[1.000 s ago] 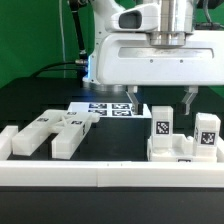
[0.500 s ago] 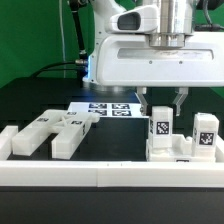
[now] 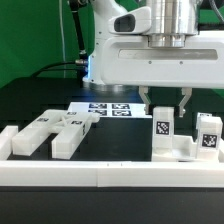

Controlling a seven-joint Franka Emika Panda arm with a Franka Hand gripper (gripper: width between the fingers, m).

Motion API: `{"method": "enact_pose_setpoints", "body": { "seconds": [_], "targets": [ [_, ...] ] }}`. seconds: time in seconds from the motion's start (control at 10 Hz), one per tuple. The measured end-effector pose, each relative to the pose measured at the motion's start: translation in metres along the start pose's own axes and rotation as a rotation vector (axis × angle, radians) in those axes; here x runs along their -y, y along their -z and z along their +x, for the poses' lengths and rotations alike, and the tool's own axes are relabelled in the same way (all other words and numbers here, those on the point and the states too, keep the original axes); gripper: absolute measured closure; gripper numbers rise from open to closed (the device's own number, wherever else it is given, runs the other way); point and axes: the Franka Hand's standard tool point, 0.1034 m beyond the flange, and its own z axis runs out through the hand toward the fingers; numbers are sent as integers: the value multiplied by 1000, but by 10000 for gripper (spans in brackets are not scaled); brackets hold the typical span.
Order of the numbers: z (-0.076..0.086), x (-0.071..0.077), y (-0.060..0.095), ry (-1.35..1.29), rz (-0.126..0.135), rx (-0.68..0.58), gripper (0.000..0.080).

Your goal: Assemble chair

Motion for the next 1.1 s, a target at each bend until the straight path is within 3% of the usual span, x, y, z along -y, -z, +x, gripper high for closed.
{"method": "enact_pose_setpoints", "body": {
  "seconds": [1.1],
  "targets": [
    [-1,6,-1,-785,42,36,509]
  ]
}}
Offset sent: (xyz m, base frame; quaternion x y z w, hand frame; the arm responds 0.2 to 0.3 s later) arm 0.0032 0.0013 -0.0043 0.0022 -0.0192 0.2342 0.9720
